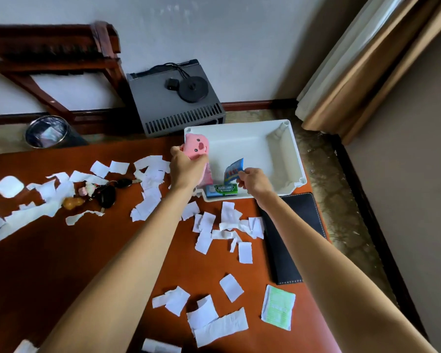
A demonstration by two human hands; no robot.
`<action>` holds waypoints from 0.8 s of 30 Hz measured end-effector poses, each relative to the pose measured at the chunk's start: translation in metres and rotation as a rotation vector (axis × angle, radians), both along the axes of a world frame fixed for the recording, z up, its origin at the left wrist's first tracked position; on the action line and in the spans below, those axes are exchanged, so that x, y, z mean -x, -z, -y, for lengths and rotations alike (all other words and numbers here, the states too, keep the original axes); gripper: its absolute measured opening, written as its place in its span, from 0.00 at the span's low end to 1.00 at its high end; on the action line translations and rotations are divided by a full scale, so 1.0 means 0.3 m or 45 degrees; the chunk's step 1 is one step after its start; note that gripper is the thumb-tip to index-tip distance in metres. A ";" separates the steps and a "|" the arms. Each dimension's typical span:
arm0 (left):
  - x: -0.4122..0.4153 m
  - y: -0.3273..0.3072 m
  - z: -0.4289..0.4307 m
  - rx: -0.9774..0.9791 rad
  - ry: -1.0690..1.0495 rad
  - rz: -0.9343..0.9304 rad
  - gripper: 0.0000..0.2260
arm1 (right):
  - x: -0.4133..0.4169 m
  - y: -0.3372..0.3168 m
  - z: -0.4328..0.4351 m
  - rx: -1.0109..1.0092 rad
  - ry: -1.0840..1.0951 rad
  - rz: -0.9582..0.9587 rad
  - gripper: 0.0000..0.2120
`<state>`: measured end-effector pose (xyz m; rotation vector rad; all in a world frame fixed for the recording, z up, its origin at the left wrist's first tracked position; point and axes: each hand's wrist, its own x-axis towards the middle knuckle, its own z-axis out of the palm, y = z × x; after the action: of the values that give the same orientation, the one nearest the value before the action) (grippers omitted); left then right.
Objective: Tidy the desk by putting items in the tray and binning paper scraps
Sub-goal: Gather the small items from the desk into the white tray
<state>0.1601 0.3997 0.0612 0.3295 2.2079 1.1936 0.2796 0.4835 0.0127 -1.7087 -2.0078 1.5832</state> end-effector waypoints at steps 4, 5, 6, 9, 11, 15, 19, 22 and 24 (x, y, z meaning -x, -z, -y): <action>0.050 0.029 -0.069 -0.005 -0.032 0.023 0.20 | 0.093 0.038 -0.059 -0.018 -0.176 0.121 0.12; 0.059 0.036 -0.077 -0.003 -0.039 0.021 0.20 | 0.106 0.048 -0.063 -0.019 -0.238 0.185 0.14; 0.068 0.043 -0.085 -0.004 -0.045 0.021 0.20 | 0.117 0.062 -0.069 -0.027 -0.296 0.257 0.14; 0.081 0.062 -0.099 -0.028 -0.067 0.028 0.20 | 0.120 0.106 -0.078 -0.105 -0.415 0.497 0.16; 0.081 0.069 -0.103 -0.043 -0.072 0.031 0.19 | 0.117 0.111 -0.084 -0.215 -0.475 0.602 0.19; 0.080 0.079 -0.112 -0.042 -0.028 0.024 0.17 | 0.132 0.077 -0.101 -0.491 -0.479 0.682 0.23; 0.091 0.090 -0.120 -0.038 -0.003 0.027 0.15 | 0.159 0.079 -0.106 -0.601 -0.520 0.665 0.19; 0.100 0.099 -0.122 -0.017 0.010 0.029 0.18 | 0.171 0.111 -0.110 -0.521 -0.544 0.440 0.22; 0.103 0.102 -0.123 0.006 0.028 0.015 0.20 | 0.174 0.128 -0.119 -0.449 -0.631 0.394 0.26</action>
<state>0.1291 0.4366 0.0305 0.3427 2.1912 1.1752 0.2274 0.5193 -0.0257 -1.4648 -2.8282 0.9906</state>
